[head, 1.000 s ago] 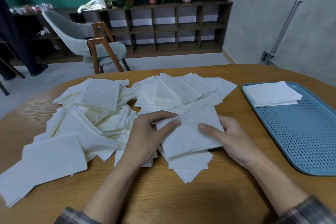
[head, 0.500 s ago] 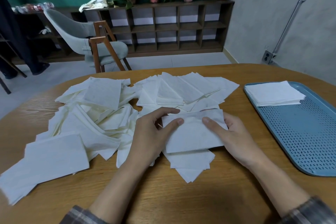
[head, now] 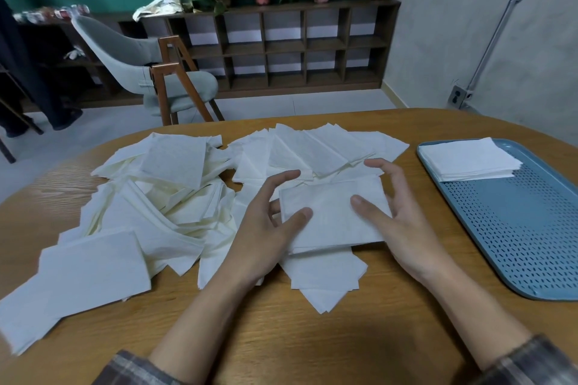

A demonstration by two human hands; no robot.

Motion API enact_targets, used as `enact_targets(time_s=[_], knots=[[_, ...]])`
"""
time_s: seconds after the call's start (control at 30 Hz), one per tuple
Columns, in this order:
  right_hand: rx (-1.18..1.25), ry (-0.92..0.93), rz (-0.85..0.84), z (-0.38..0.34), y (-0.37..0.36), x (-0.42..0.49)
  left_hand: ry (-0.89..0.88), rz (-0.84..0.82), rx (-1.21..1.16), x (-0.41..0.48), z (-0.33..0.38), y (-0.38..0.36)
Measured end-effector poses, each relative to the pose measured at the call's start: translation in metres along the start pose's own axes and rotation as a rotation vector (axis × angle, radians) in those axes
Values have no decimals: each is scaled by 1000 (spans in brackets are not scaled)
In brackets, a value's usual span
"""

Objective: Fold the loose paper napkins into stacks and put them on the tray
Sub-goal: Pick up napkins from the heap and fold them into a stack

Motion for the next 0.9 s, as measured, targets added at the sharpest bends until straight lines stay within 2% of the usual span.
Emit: enact_targets(time_s=[0.17, 0.3, 0.37, 0.47, 0.5, 0.9], knots=[[-134, 18, -146, -2, -8, -2, -152, 85, 234, 0, 5, 3], [-289, 22, -66, 0, 2, 0, -411, 107, 611, -8, 18, -6], [-316, 50, -2, 1, 10, 3, -456, 26, 697, -10, 16, -15], [-337, 71, 41, 3, 16, 5, -364, -245, 833, -9, -6, -37], [-343, 73, 43, 3, 17, 5, -341, -287, 865, -10, -11, -40], [-371, 75, 24, 5, 16, 5, -339, -310, 770, -16, -8, -46]])
Point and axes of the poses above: each hand's wrist, its own x-axis towards the middle knuckle, its own y-axis out of the back of the hand, z = x × y, the point moved 9 cm from there along x, towards the middle knuckle, and after that the axes turned 7 degrees about y, right-handed, at the moved point
